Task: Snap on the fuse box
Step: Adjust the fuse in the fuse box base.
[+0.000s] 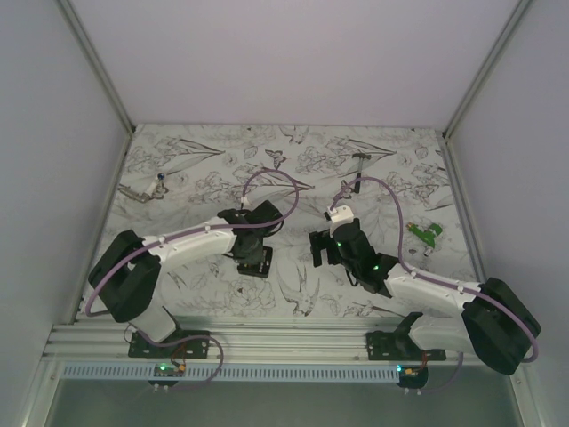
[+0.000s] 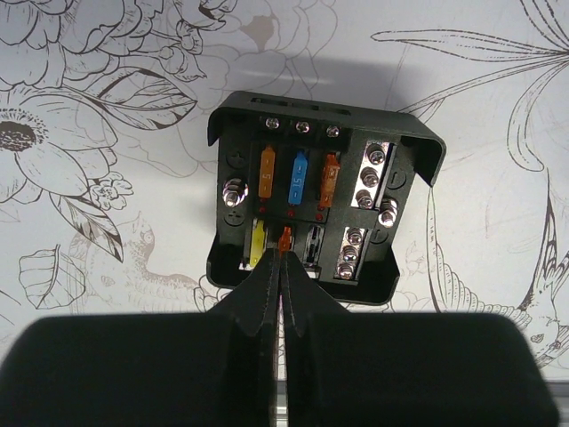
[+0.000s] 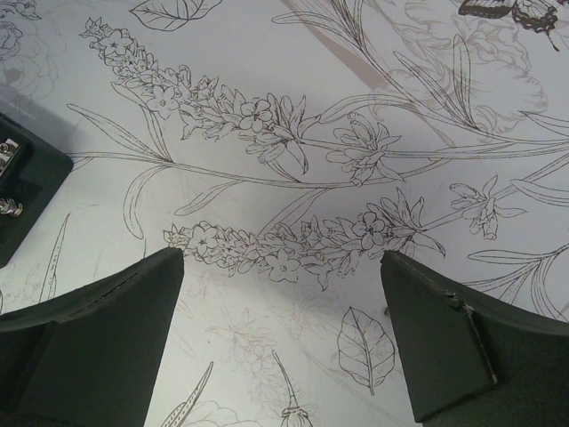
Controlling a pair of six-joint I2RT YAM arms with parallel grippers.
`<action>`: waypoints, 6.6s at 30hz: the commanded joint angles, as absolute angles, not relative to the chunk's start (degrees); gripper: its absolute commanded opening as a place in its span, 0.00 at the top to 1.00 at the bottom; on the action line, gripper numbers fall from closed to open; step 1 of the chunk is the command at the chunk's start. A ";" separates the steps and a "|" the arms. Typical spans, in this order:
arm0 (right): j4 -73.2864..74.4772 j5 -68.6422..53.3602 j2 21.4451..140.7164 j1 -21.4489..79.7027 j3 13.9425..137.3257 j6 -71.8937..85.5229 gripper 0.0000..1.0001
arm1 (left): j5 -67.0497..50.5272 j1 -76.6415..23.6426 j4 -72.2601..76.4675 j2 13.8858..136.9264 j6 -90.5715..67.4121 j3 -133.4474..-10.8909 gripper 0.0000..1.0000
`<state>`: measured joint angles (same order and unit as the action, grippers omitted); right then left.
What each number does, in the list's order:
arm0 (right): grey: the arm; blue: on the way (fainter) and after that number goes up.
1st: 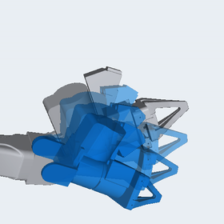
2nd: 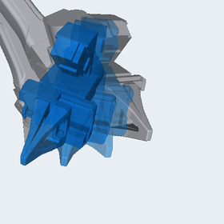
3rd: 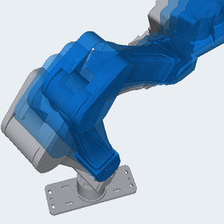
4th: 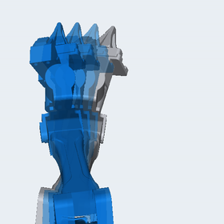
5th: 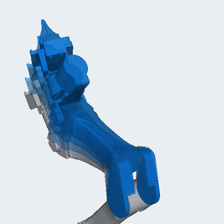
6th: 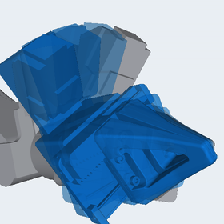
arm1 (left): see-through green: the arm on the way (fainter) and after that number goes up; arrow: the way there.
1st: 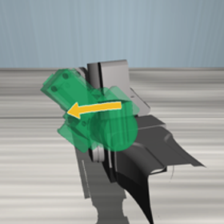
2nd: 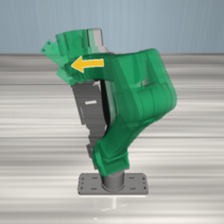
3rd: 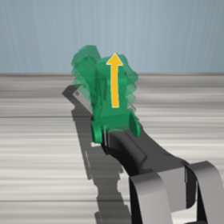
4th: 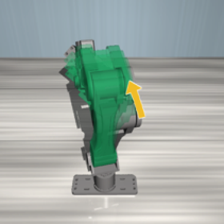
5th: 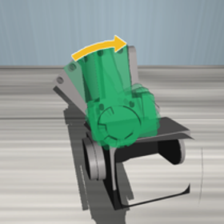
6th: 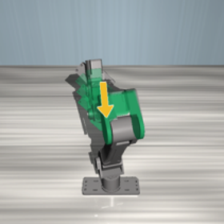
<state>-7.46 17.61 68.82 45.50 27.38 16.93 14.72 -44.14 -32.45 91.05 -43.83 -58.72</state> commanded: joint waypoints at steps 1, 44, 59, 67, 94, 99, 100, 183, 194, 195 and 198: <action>-9.10 17.75 68.02 45.16 27.41 16.92 0.01 | 13.93 -44.13 -34.91 93.31 -44.45 -57.83 1.00; -8.79 17.71 67.57 45.10 27.27 17.11 0.01 | 13.28 -39.36 -31.84 97.63 -44.32 -51.39 1.00; -8.80 17.52 66.70 45.22 26.93 17.14 0.01 | 10.18 -34.63 -30.54 95.65 -43.20 -47.46 1.00; -9.30 16.86 67.21 45.16 27.07 17.06 0.01 | 8.16 -36.70 -30.41 90.88 -44.30 -49.03 1.00; -7.85 8.54 69.68 45.34 29.79 19.53 0.01 | 2.10 -25.43 -25.43 76.13 -42.59 -43.69 0.88; -7.24 6.43 70.81 46.02 30.86 20.11 0.00 | -1.36 -25.43 -20.31 81.23 -43.04 -43.01 0.95; -7.11 6.20 70.98 46.16 31.16 20.10 0.00 | -2.13 -25.51 -19.15 81.81 -43.25 -42.67 0.95; 15.15 -8.18 100.06 54.64 67.58 14.74 0.88 | -15.76 -27.33 7.38 80.05 -55.57 -31.05 0.81; 12.86 -9.82 102.43 50.79 67.32 18.09 0.72 | -15.38 -27.16 7.29 80.60 -55.24 -31.19 0.79; 12.75 -10.06 102.78 50.68 67.32 18.28 0.71 | -15.32 -27.16 7.27 80.60 -55.21 -31.20 0.79; 12.21 -10.99 103.83 50.45 67.19 18.61 0.70 | -15.36 -27.16 7.29 80.92 -55.06 -31.29 0.79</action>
<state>13.98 -8.97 102.02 50.76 66.83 17.37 -14.92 -27.05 7.31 80.79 -54.96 -31.51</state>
